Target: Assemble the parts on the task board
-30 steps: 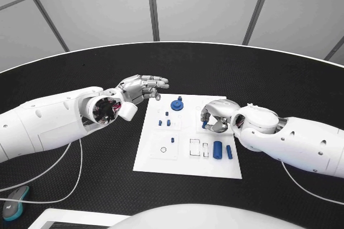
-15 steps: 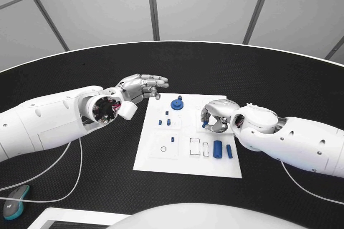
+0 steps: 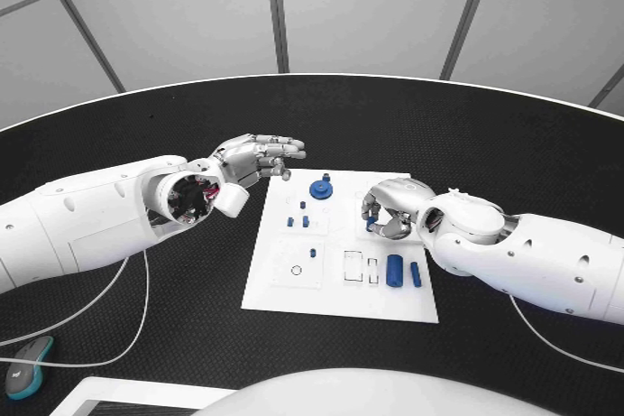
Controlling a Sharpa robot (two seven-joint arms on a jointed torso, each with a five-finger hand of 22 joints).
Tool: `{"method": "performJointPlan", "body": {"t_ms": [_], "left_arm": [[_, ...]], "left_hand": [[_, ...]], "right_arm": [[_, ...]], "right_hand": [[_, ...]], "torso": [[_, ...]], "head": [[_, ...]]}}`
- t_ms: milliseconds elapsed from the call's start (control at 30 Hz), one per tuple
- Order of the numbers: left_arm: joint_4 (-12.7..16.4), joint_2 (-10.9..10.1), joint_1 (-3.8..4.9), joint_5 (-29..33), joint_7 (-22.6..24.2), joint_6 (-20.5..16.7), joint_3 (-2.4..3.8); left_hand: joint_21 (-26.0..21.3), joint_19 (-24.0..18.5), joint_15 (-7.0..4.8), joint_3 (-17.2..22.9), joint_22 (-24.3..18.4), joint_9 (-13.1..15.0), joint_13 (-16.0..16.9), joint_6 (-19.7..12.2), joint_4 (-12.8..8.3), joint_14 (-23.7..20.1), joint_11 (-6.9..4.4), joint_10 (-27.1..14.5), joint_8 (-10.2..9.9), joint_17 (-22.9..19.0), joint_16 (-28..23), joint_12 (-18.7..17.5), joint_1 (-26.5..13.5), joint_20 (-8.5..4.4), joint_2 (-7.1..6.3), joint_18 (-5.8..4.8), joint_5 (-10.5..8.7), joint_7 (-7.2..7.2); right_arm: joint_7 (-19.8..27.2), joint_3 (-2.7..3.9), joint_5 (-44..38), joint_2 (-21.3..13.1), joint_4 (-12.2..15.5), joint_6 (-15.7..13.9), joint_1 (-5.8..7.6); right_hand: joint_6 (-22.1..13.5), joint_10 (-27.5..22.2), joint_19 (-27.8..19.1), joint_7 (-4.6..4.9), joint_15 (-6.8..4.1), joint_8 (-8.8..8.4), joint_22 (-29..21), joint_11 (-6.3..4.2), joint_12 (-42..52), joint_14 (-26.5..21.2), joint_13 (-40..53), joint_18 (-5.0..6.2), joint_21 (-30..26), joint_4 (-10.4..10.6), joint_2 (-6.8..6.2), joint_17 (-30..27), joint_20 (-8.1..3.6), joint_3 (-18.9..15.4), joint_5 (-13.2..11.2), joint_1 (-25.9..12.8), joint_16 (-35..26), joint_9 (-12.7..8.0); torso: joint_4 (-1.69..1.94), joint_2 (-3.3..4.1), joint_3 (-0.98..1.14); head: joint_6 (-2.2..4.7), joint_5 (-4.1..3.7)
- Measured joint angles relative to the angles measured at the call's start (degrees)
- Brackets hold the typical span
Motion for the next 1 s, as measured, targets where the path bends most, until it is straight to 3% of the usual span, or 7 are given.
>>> {"method": "performJointPlan", "body": {"t_ms": [333, 600, 767, 1000], "left_arm": [[-0.41, 0.07, 0.00, 0.00, -0.05, 0.05, 0.00], [-1.02, 0.46, -0.01, 0.00, -0.06, 0.16, 0.00], [-1.53, 1.07, -0.02, 0.00, -0.07, 0.52, -0.01], [-2.20, 2.05, -0.03, -0.01, -0.15, 0.99, -0.01]], "left_hand": [[0.00, 0.00, 0.00, 0.00, 0.01, 0.00, 0.00, 0.00, 0.00, 0.00, 0.00, 0.00, 0.00, -0.05, 0.00, 0.00, 0.00, 0.00, 0.00, 0.00, 0.00, 0.00], [0.00, 0.00, 0.00, 0.00, 0.01, 0.00, 0.01, 0.00, 0.00, 0.00, 0.00, 0.00, 0.00, -0.05, 0.00, 0.00, 0.00, 0.00, 0.00, -0.01, 0.00, 0.00], [0.00, 0.00, 0.00, 0.00, 0.01, 0.00, 0.01, 0.00, 0.00, 0.00, 0.00, 0.00, 0.00, -0.05, 0.00, 0.00, 0.00, 0.00, 0.00, -0.01, 0.00, 0.00], [0.00, 0.00, 0.00, 0.00, 0.01, 0.00, 0.01, 0.00, 0.00, 0.00, 0.00, 0.00, 0.00, -0.04, 0.00, 0.09, 0.00, 0.00, 0.00, -0.01, 0.00, 0.00]], "right_arm": [[-1.19, 0.10, 0.00, -2.73, 4.14, -1.68, 0.02], [-2.07, 0.60, 0.00, -6.85, 12.72, -3.92, 0.82], [-1.56, 0.77, 0.00, -5.22, 15.29, -4.73, 0.93], [-0.50, 0.76, 0.01, -0.56, 14.37, -4.42, 0.66]], "right_hand": [[0.18, 0.02, 0.00, -0.21, 0.00, 0.24, -0.01, -0.02, -0.07, 0.00, 0.26, -0.01, 0.00, -0.57, 0.45, 0.08, 0.00, 0.27, 0.11, 0.33, 0.00, 0.00], [0.30, 0.25, 0.00, -0.32, 0.00, 0.21, -0.01, 0.16, 0.05, 0.00, 0.30, -0.01, 0.33, -0.40, 0.46, 0.35, 0.00, 0.45, 0.11, 0.35, 0.32, 0.01], [0.33, 0.26, 0.00, -0.29, -0.17, 0.18, -0.01, 0.16, 0.06, 0.18, 0.41, 0.00, 0.55, -0.63, 0.59, 0.40, 0.01, 0.69, 0.10, 0.48, 0.32, 0.01], [0.33, 0.46, 0.00, -0.28, -0.19, 0.33, -0.02, 0.36, 0.06, 0.21, 0.52, -0.01, 0.55, -0.86, 0.58, 0.40, 0.00, 0.93, 0.50, 0.48, 0.32, 0.01]], "torso": [[-0.06, -0.10, -0.02], [-0.30, -0.30, -0.12], [-0.39, -0.47, -0.14], [-0.27, -0.60, -0.16]], "head": [[0.03, 0.05], [0.16, 0.36], [0.20, 0.59], [0.21, 0.91]]}}
